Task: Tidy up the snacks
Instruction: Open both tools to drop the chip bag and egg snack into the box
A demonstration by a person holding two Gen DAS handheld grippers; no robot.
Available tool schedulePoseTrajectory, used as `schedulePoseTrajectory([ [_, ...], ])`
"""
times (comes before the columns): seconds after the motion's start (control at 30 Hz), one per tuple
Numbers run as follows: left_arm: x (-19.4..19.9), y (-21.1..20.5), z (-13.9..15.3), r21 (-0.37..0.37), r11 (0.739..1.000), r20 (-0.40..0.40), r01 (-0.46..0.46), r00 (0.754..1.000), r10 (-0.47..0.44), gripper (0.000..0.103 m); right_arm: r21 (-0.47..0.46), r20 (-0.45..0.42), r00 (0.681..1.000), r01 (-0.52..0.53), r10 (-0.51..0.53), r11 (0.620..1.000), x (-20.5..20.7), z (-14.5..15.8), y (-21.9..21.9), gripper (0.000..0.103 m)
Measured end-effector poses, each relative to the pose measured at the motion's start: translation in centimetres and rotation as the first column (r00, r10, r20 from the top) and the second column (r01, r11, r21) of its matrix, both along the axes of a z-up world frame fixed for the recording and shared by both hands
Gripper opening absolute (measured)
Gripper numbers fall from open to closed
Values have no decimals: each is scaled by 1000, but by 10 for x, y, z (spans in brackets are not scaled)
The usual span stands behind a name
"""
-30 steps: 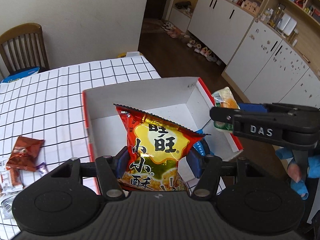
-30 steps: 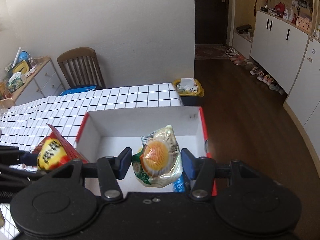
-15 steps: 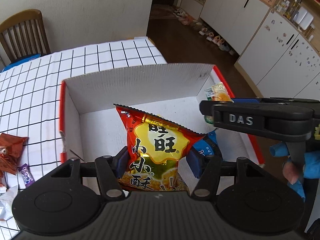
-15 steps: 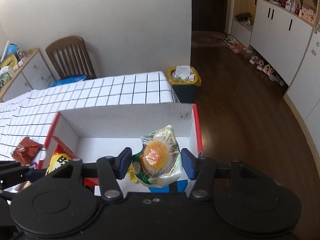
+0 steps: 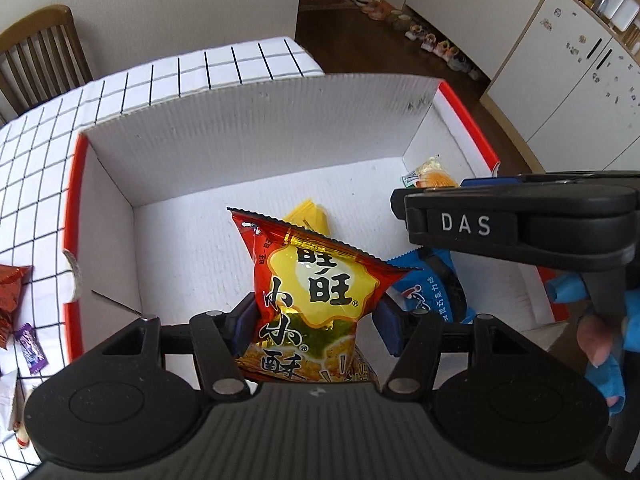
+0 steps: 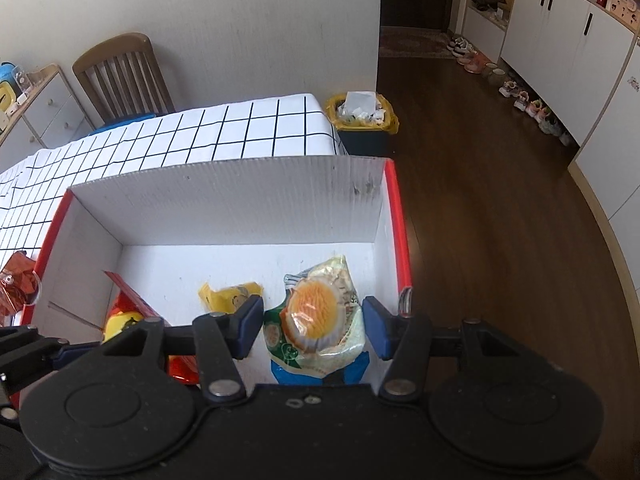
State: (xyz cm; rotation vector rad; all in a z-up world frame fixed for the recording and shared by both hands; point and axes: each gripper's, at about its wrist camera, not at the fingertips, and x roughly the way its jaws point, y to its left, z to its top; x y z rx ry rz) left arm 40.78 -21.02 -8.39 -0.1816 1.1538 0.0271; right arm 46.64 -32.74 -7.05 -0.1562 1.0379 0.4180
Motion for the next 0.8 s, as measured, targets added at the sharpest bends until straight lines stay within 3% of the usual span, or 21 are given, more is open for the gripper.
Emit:
schedulePoseTrajectory([
  [0.23,3,-4,-2,5,1000,-17,10,1000,-10,61,10,4,1000,9,-9,1000,-1,3,-5,58],
  [0.33,3,-1,0,-19,1000,-10,2,1000,-2,67,25,4,1000,20,-20,999,-3,7,-11,59],
  [0.8,-25,-1,40,-11,1000,75,24,997,-23,68,67,60,998,7,-11,998,-23,44,-20,61],
])
